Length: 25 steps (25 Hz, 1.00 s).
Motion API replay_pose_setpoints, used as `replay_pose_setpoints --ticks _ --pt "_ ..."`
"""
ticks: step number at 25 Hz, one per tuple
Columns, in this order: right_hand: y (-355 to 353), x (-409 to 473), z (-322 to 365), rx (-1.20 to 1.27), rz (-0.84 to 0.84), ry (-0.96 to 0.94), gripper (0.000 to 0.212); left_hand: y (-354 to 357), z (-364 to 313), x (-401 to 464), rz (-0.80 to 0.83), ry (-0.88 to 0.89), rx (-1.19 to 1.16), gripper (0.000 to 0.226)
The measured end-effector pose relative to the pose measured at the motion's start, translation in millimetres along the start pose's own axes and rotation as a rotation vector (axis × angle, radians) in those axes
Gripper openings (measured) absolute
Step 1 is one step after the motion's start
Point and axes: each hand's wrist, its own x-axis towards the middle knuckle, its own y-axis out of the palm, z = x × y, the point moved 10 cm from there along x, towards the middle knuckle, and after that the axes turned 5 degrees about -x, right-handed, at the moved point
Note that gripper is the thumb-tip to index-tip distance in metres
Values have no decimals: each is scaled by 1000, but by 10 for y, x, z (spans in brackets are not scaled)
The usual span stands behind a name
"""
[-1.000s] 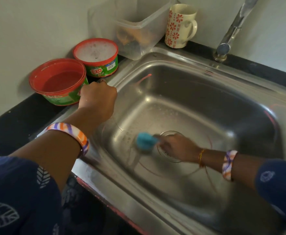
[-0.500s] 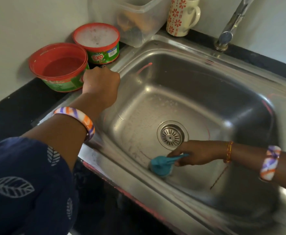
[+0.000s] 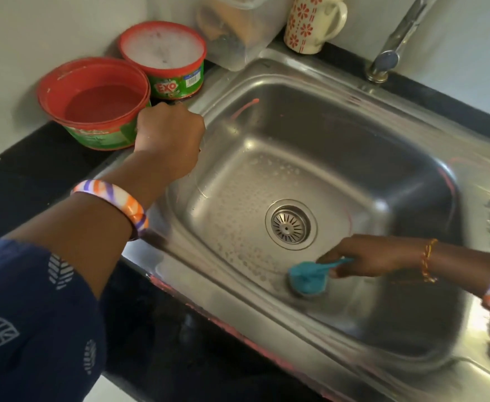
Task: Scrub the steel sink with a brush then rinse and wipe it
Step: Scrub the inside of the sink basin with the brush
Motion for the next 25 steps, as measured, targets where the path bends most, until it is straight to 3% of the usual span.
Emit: replay_pose_setpoints --ticks 6,9,12,13,15,17,21,23,25 --pt "-933 884 1054 19 -537 -121 32 4 -6 -33 51 61 -8 35" --pt "-886 861 982 25 -426 -165 34 -65 132 -258 119 55 -264 41" --pt "-195 392 469 80 85 -55 28 -141 393 -639 77 -42 -579 43" --pt "-23 224 325 78 165 -21 27 -117 467 -758 47 -98 -645 41" --pt "-9 163 306 24 112 -65 27 -44 529 -952 11 -225 -722 36" --pt "-329 385 594 23 -85 -158 20 5 511 -1080 -1 -348 -725 33" --pt "-1028 877 1239 18 -476 -163 28 -58 460 -1223 -65 -477 -628 35" --pt "-967 807 1276 -105 -483 -204 33 -42 491 -1212 -44 -490 -562 35" --pt "-600 511 1000 -272 -251 -261 35 6 509 -1170 33 -484 -470 36"
